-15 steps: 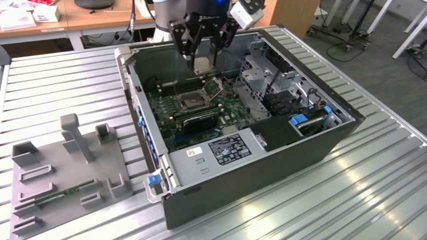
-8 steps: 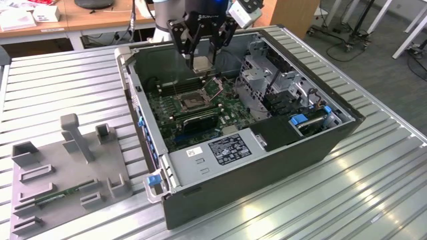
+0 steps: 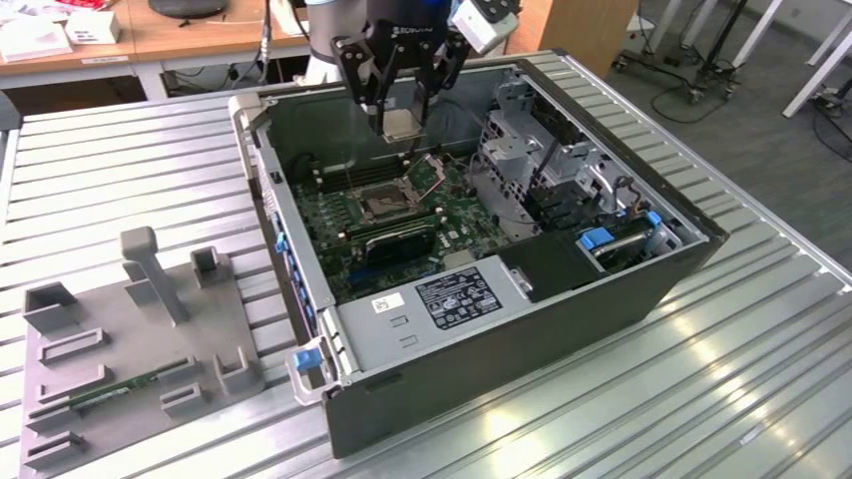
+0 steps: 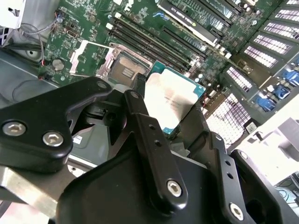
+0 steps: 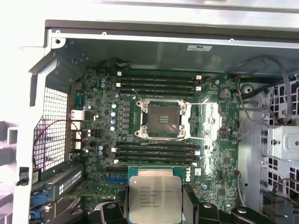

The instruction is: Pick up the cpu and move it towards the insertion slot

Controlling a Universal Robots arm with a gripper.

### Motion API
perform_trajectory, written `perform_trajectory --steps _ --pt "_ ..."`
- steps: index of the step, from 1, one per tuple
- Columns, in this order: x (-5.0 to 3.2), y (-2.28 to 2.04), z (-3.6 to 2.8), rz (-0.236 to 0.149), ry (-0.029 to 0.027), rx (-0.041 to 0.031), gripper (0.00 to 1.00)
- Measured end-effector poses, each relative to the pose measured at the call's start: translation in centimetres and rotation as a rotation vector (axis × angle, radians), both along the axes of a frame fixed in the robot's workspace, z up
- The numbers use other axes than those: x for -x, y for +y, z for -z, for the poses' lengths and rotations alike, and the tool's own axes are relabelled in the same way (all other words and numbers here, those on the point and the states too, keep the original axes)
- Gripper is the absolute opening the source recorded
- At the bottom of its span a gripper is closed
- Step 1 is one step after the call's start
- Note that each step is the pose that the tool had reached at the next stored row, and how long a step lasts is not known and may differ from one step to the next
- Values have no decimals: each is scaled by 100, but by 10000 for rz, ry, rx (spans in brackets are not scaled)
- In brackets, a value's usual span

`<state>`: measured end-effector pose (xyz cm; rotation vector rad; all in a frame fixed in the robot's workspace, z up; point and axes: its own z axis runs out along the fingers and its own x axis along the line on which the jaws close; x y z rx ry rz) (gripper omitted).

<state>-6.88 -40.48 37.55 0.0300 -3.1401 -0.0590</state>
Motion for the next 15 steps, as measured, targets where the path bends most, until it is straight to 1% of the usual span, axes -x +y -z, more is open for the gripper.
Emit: perform_trajectory --steps 11,15 --pt "-2 107 6 -1 0 1 55" --pt "-3 134 7 -1 0 -7 55"
